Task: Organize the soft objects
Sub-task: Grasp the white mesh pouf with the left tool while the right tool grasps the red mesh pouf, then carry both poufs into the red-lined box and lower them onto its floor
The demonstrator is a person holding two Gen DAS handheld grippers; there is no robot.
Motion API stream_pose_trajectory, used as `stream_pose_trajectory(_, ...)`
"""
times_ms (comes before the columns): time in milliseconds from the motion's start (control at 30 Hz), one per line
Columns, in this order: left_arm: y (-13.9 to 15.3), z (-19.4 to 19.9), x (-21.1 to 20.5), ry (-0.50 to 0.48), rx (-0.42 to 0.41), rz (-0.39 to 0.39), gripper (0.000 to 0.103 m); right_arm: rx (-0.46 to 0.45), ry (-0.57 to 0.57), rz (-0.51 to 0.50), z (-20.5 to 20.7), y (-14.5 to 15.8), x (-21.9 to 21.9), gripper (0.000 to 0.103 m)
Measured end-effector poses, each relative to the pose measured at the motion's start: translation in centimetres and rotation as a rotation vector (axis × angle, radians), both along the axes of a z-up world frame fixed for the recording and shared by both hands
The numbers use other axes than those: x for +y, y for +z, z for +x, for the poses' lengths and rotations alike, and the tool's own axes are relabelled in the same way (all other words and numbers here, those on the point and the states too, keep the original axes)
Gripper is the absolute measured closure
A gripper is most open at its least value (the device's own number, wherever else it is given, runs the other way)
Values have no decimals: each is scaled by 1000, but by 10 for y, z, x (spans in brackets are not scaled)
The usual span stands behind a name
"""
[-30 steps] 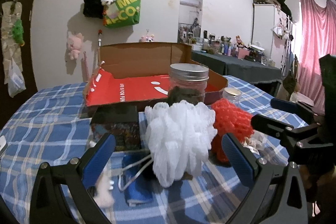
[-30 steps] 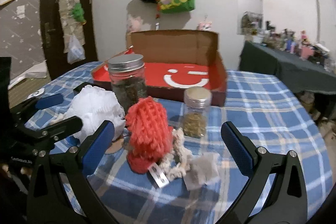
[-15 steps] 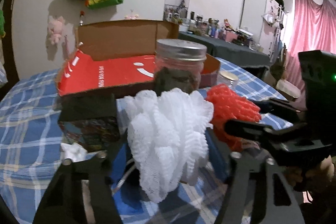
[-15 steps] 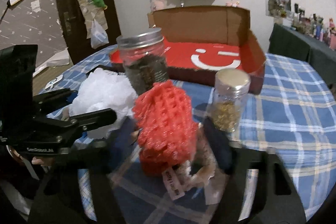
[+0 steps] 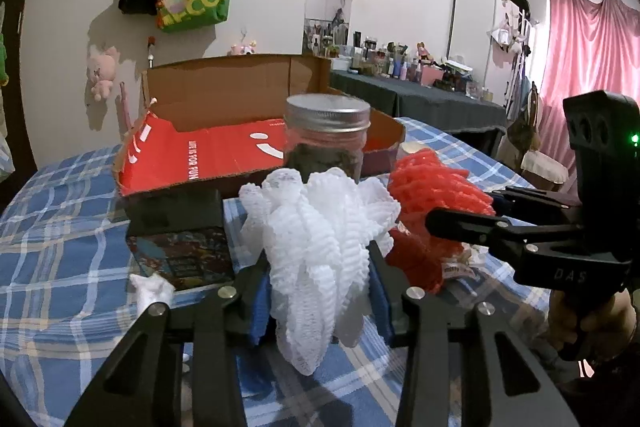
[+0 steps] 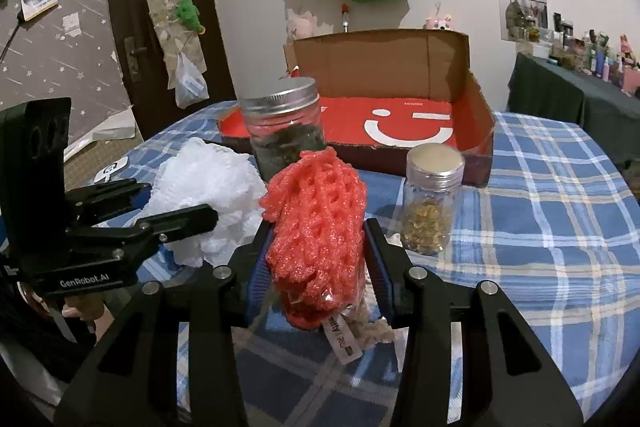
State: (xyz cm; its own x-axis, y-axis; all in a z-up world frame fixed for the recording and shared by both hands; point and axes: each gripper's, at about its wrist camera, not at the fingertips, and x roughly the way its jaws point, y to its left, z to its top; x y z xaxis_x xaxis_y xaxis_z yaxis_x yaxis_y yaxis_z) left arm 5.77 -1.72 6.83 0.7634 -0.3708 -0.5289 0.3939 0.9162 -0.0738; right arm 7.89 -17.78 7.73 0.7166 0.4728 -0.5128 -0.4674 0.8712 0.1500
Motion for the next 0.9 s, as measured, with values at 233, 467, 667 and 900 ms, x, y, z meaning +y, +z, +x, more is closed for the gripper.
stream_pose_trajectory(233, 16, -8, 10, 5, -24, -12, 60, -29, -26, 19, -9, 14, -4, 61)
stream_pose_trajectory(467, 39, -18, 22, 15, -80, -16, 60, -71, -33, 45, -13, 34, -11, 61)
stream_pose_trajectory(667, 60, -15, 34, 30, -116, -26, 60, -123, -41, 44, -8, 56, -15, 61)
stream_pose_trajectory(900, 84, 4, 47, 46, -160, -10, 60, -176, -21, 27, 15, 87, -15, 61)
